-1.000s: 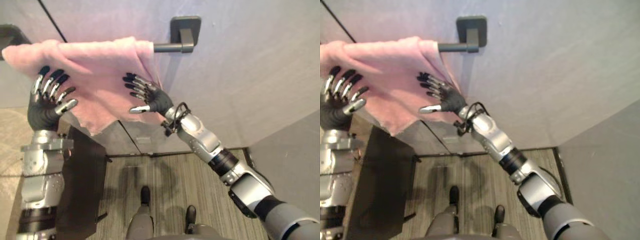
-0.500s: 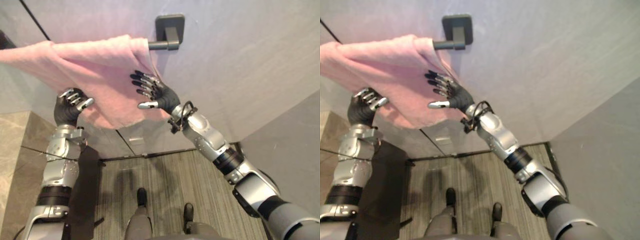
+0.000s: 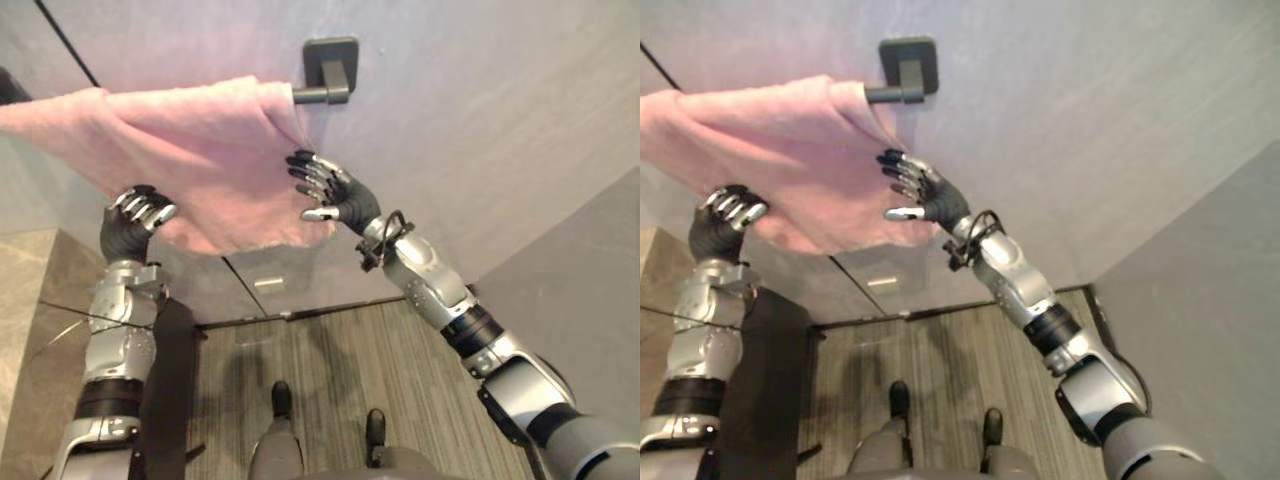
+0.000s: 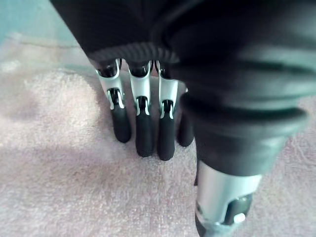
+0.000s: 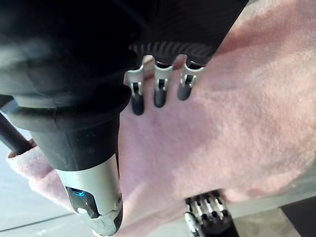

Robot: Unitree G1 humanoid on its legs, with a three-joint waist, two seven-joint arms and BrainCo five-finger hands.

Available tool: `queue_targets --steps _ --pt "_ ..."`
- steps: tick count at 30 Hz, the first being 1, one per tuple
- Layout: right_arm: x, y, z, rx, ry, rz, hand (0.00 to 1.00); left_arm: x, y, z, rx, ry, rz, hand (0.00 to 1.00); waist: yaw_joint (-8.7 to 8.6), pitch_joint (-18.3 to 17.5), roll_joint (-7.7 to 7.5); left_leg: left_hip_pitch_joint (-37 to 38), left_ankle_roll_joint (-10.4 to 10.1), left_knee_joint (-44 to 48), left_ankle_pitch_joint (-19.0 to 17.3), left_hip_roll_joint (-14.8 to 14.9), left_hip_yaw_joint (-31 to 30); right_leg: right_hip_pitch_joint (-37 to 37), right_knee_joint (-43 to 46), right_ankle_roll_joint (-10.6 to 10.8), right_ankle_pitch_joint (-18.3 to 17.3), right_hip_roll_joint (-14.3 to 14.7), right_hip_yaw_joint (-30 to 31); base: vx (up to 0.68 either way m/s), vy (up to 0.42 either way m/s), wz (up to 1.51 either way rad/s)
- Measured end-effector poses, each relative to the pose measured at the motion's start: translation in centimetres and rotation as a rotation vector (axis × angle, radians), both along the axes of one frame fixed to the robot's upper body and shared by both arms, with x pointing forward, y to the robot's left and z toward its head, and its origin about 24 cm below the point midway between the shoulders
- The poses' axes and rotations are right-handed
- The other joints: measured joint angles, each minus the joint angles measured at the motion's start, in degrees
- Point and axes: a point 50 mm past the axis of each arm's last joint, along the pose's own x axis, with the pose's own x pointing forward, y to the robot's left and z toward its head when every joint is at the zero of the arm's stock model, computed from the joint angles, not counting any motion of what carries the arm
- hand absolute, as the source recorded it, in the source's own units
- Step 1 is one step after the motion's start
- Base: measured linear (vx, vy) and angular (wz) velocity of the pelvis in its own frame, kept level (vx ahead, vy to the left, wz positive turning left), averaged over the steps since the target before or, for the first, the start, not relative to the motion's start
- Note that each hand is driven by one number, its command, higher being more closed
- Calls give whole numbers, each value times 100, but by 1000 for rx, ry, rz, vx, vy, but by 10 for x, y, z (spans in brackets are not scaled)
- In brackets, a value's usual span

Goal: Organize washtable

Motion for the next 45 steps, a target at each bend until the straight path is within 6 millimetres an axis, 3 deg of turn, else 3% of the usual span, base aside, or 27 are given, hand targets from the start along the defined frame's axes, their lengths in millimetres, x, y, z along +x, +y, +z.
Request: queue_targets --steps 21,32,40,45 --pt "-2 -49 -26 24 79 -123 0 -21 24 -14 -10 43 94 0 -27 -98 -162 74 1 0 -1 -20 -8 144 -145 10 82 -21 -6 0 0 -1" --pt "-4 -69 -28 2 72 -157 0 -39 10 2 112 -11 -86 0 3 -246 -151 141 -1 0 -3 -49 -153 327 -227 12 80 -34 -143 0 1 7" --pt "-10 -93 -42 -5 108 -202 0 -56 14 21 161 -69 -157 0 15 -431 -17 167 2 -1 -4 -95 -283 413 -223 16 46 -48 -275 -11 2 10" --pt "-29 -132 -49 102 123 -330 0 -73 31 25 131 -122 -50 0 20 -630 139 201 2 -3 -4 -141 -450 450 -49 7 -140 -71 -450 -2 5 19"
